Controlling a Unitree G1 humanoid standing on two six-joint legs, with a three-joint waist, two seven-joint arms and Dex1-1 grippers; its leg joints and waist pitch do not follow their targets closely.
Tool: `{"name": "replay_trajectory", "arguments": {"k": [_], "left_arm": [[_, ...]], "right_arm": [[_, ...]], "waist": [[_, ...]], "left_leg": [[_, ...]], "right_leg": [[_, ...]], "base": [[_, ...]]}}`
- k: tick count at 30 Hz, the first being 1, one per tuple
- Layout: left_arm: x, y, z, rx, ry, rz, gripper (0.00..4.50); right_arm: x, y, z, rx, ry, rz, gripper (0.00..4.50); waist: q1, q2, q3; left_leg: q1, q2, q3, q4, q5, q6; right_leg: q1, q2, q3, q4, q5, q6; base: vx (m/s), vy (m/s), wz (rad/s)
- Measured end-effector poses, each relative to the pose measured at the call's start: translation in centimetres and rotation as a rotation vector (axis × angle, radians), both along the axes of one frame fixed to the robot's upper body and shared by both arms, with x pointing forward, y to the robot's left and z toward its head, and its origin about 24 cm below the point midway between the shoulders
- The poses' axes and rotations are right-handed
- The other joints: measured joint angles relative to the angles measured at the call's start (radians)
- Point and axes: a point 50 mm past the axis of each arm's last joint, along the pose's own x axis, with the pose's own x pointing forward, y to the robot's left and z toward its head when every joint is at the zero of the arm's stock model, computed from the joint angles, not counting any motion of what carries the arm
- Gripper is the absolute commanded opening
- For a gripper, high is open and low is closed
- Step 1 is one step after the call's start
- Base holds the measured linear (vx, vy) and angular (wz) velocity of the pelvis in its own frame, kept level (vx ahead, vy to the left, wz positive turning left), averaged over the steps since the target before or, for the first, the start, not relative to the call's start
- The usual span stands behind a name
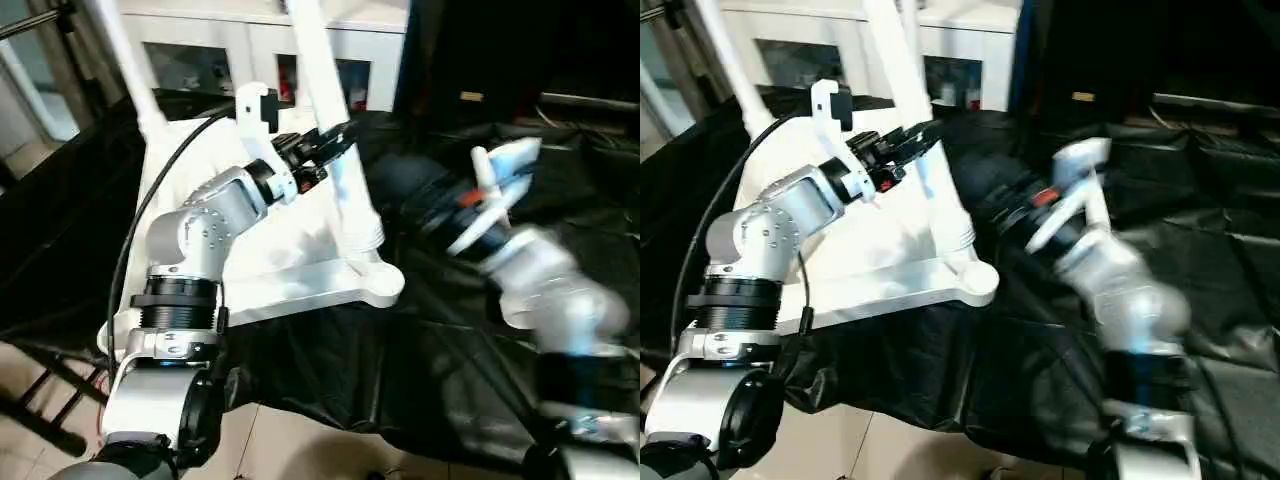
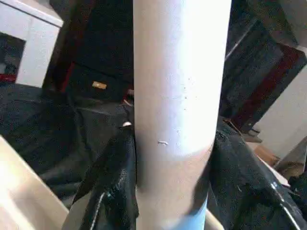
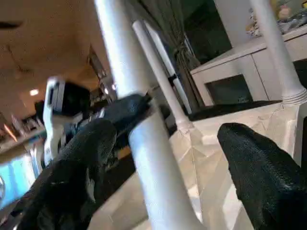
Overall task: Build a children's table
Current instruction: Insert table leg to table base
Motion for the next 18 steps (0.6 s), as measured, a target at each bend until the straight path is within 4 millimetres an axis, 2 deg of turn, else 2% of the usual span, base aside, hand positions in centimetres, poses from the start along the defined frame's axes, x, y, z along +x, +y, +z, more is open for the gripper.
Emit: {"name": "replay_trajectory", "arguments": {"k": [2, 9, 13, 18], "left_arm": [[0.0, 0.0, -0.1, 0.005, 0.013, 0.001, 1.88], [-0.5, -0.4, 0.6, 0.019, 0.0, -0.037, 1.88], [-0.8, -1.0, 0.8, 0.059, -0.029, -0.096, 1.88], [-1.2, -1.7, 0.6, 0.123, -0.038, -0.142, 1.88]], "right_arm": [[0.0, -0.1, 0.0, -0.022, 0.015, 0.012, 3.82], [-0.3, 0.6, -0.5, -0.302, 0.037, 0.07, 3.82], [-0.3, 1.6, -0.8, -0.36, 0.051, 0.107, 3.82], [-0.1, 2.7, -0.1, -0.416, 0.042, 0.151, 3.82]], "waist": [[0.003, -0.001, 0.001], [0.006, -0.001, 0.001], [0.006, -0.001, 0.001], [0.007, -0.002, 0.001]], "left_leg": [[-0.002, 0.0, -0.001, 0.0, 0.0, 0.0], [-0.004, 0.0, -0.002, 0.001, 0.0, 0.0], [-0.004, 0.0, -0.002, 0.002, 0.001, -0.002], [-0.005, 0.0, -0.003, 0.002, 0.003, -0.004]], "right_leg": [[-0.001, 0.0, 0.0, 0.0, 0.0, 0.0], [-0.002, 0.0, -0.001, 0.0, 0.0, 0.001], [-0.002, 0.0, -0.001, 0.0, 0.001, 0.002], [-0.001, 0.0, -0.001, 0.0, 0.001, 0.003]], "base": [[0.0, 0.0, 0.0], [0.0, 0.0, 0.0], [0.0, 0.0, 0.0], [0.0, 0.0, 0.0]]}}
